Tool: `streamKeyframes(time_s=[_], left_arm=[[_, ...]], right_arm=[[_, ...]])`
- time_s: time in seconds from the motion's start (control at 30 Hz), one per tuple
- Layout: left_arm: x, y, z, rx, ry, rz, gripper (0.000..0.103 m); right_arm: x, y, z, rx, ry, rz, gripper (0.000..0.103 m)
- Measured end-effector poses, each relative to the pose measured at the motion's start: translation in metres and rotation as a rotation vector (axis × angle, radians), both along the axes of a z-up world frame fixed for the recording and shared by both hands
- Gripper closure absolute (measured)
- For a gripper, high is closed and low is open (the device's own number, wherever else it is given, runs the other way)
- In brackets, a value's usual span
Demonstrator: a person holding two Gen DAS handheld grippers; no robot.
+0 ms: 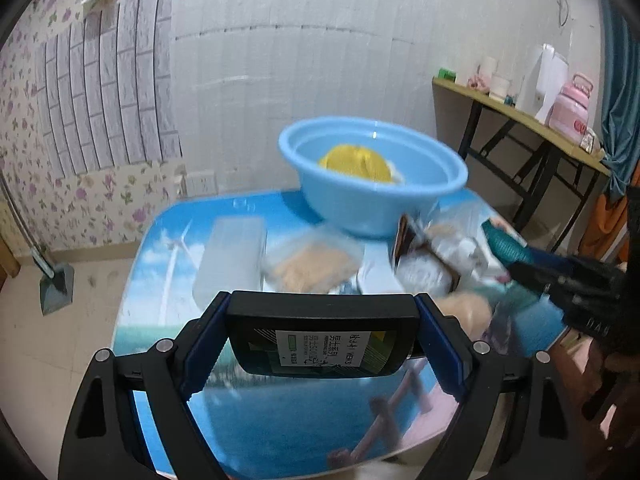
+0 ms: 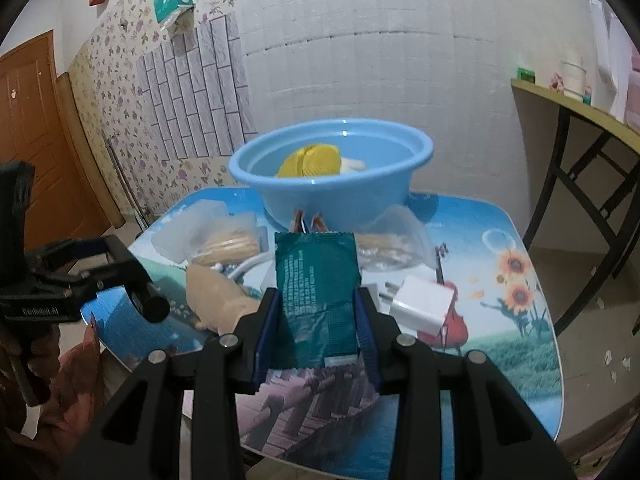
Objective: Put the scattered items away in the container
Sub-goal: 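Carry the bottle and green packet into the basin with both grippers and release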
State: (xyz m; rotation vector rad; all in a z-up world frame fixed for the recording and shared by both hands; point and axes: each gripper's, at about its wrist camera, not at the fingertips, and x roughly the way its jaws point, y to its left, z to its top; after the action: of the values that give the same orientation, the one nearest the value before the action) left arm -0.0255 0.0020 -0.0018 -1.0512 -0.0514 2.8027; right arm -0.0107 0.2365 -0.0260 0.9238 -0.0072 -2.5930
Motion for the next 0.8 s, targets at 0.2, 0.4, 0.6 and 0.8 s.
streamKeyframes(time_s=[0.2, 0.4, 0.6, 0.8], left_arm=[[-0.028, 0.009, 0.030, 0.015, 0.047, -0.026, 0.015], [-0.065, 0.019, 0.049, 0.018, 0.091, -0.039, 0.015], [-0.099, 0.028, 0.063, 0.015, 0.119, -0.051, 0.015], [-0.130, 0.043, 0.056, 0.000, 0.107, -0.068, 0.015]], right_arm=[[-0.011, -0.003, 0.016, -0.011, 0.042, 0.023, 0.066], [-0.035, 0.000, 0.035, -0.031, 0.094, 0.021, 0.066], [-0.068, 0.004, 0.036, -0.048, 0.091, 0.016, 0.066], [-0.094, 0.004, 0.030, -0.056, 0.076, 0.022, 0.066]])
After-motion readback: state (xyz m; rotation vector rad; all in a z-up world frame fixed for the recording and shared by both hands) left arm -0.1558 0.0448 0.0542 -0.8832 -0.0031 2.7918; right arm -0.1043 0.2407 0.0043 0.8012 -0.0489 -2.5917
